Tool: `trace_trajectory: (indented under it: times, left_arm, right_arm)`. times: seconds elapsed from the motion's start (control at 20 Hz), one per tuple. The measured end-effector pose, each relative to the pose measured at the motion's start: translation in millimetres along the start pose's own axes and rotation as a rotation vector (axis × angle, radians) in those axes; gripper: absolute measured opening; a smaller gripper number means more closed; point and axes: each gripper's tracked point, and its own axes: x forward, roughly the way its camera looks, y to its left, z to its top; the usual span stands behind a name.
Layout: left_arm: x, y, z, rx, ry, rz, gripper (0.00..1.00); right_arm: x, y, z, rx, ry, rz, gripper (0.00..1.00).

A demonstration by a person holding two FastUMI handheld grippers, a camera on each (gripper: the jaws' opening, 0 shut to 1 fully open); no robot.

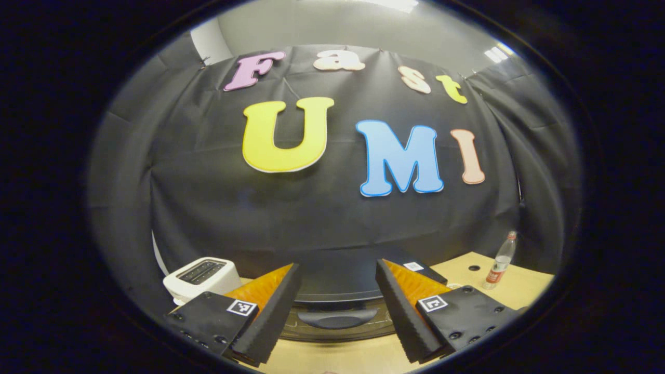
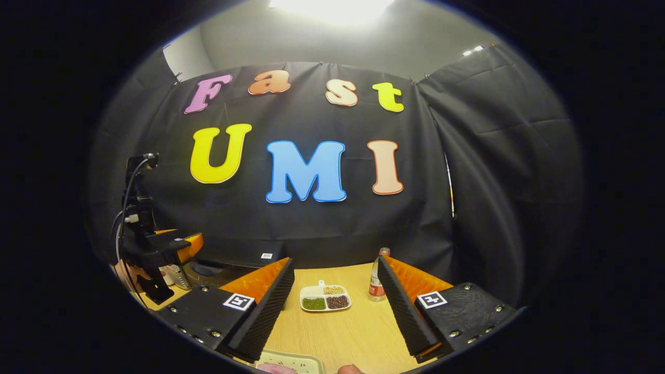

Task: Open the electric oven with the left hand, put the food in, and close the electric oven.

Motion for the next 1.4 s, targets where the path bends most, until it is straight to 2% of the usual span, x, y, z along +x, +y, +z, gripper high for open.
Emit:
trace_trajectory:
  times: [0.1, 0.2, 0.25, 0.3, 0.35, 0.4, 0.55, 0.65, 0.75, 0.8, 0.95, 1.05, 1.35, 1.4]
  left_arm:
    - [12.4, 1.3, -18.0, 0.004, 0.033, -0.01, 0.91]
    - [23.1, 2.7, -37.6, 0.011, 0.066, -0.013, 1.0]
    - [26.2, 2.7, -46.1, 0.014, 0.08, -0.015, 0.96]
    - [27.7, 2.8, -54.1, 0.015, 0.093, -0.016, 0.95]
    - [29.6, 2.9, -61.1, 0.015, 0.104, -0.019, 1.0]
    - [31.0, 3.0, -68.4, 0.014, 0.114, -0.018, 0.96]
    - [34.2, 3.1, -87.6, -0.004, 0.153, -0.011, 0.94]
    - [35.2, 2.3, -86.9, 0.015, 0.137, -0.005, 0.98]
    - [31.5, 1.4, -86.4, 0.019, 0.133, 0.002, 1.0]
    - [27.2, 0.4, -90.0, 0.014, 0.147, 0.003, 0.97]
    - [16.1, 0.1, -90.6, 0.016, 0.136, 0.006, 1.0]
    - [6.9, -1.3, -94.3, 0.016, 0.141, 0.011, 0.97]
    - [-24.0, -3.8, -106.8, 0.016, 0.161, 0.029, 1.0]
    - [-27.0, -4.2, -111.3, 0.018, 0.169, 0.032, 0.91]
  right_arm:
    - [4.1, 4.3, -4.5, -0.006, 0.011, -0.012, 0.98]
    - [8.3, 6.7, -7.8, -0.018, 0.02, -0.024, 0.98]
    - [8.6, 8.0, -8.9, -0.029, 0.025, -0.032, 0.98]
    - [8.3, 9.4, -8.6, -0.036, 0.025, -0.034, 0.98]
    - [8.5, 11.1, -8.8, -0.041, 0.025, -0.035, 0.98]
    - [8.6, 12.7, -8.4, -0.046, 0.027, -0.036, 0.98]
    - [7.2, 15.4, -9.4, -0.054, 0.03, -0.037, 0.98]
    - [5.5, 15.2, -10.1, -0.06, 0.034, -0.036, 0.98]
    - [3.7, 14.9, -8.3, -0.064, 0.031, -0.034, 0.98]
    - [2.6, 14.1, -6.4, -0.064, 0.028, -0.032, 0.98]
    - [-1.8, 13.2, -3.6, -0.063, 0.019, -0.023, 0.98]
    - [-3.4, 11.7, -3.0, -0.063, 0.02, -0.014, 0.98]
    - [-11.1, 8.9, -2.9, -0.058, 0.024, 0.014, 0.98]
    - [-12.2, 7.9, -3.0, -0.058, 0.027, 0.019, 0.98]
